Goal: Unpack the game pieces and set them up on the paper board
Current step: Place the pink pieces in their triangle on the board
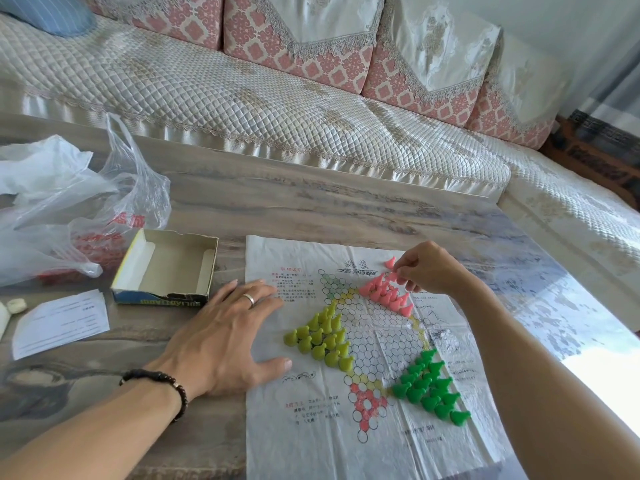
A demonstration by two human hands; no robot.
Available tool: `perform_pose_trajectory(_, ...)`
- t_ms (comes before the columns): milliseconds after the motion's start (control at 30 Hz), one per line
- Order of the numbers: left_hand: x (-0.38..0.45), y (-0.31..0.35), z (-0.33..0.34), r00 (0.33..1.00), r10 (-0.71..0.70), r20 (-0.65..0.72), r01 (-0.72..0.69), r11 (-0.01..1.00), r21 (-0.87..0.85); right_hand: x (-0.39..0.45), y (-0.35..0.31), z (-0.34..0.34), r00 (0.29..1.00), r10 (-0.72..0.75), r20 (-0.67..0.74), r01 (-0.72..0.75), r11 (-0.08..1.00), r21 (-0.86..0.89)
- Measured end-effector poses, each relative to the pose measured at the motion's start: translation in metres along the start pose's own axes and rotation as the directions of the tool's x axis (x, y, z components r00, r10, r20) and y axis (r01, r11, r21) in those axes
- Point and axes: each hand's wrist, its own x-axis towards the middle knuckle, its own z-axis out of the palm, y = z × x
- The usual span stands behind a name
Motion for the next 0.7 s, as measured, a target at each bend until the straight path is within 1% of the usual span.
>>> perform_pose_trajectory(267,0.0001,-0.0007,0.0007,1.000,0.001,0.006,-0.001,1.000,0.011,-0.0008,0.0004,0.0041,1.000,-0.027,0.007,0.028,0.998,-0.051)
perform_pose_trajectory(467,-0.0002,0.0006,-0.0004,1.000,0.011,-0.011,-0.011,1.000,-0.020,-0.0001,-0.0012,0.0071,0.999,-0.046,0.002,0.046,0.996,-0.082)
perform_pose_trajectory(700,0.0003,-0.0002,0.0003,1.000,0.007,-0.005,-0.007,1.000,-0.011,0.0005,-0.0006,0.0091,0.998,-0.053,0.019,0.054,0.996,-0.075)
